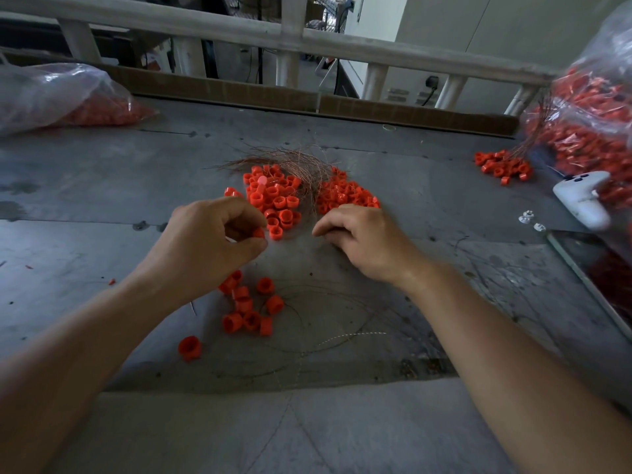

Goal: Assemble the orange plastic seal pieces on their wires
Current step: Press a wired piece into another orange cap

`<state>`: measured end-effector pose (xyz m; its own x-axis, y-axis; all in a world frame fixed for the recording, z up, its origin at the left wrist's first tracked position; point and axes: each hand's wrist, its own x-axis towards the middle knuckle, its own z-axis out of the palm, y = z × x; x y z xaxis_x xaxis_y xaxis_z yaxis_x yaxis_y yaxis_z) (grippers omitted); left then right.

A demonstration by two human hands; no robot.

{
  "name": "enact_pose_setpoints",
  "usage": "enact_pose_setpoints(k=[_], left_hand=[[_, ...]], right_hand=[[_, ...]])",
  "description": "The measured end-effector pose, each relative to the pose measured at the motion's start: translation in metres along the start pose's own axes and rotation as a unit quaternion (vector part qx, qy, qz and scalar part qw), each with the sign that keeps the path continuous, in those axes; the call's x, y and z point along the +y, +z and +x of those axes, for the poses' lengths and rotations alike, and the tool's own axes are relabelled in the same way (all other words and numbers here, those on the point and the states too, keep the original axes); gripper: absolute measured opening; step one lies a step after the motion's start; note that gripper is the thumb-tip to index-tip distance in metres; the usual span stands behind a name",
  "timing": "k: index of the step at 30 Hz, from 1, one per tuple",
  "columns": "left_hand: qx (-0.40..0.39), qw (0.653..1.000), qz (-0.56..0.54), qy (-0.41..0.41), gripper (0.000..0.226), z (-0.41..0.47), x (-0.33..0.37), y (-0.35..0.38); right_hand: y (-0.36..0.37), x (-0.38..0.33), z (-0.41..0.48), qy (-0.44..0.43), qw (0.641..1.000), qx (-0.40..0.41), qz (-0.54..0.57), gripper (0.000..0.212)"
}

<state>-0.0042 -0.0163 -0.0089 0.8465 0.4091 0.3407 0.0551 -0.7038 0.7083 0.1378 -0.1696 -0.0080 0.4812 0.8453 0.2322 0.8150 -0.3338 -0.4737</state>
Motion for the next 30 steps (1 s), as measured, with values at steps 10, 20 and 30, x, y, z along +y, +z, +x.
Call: enact_pose_setpoints(k=[10, 20, 30], left_hand=[[-0.008, 1.0, 0.011, 0.014, 0.034, 0.0, 0.001, 0.001], [-0.019, 1.0, 0.011, 0.013, 0.034, 0.0, 0.001, 0.002], [-0.022, 1.0, 0.014, 0.014, 0.037, 0.0, -0.001, 0.004]], right_hand=[[0.004, 0.005, 0.002, 0.02, 0.999, 0.027, -0.036, 0.028], [0.008, -0.007, 0.0, -0.056, 0.997, -0.019, -0.058, 0.031], [0.007, -0.014, 0.0, -0.09, 0.993, -0.077, 0.001, 0.016]])
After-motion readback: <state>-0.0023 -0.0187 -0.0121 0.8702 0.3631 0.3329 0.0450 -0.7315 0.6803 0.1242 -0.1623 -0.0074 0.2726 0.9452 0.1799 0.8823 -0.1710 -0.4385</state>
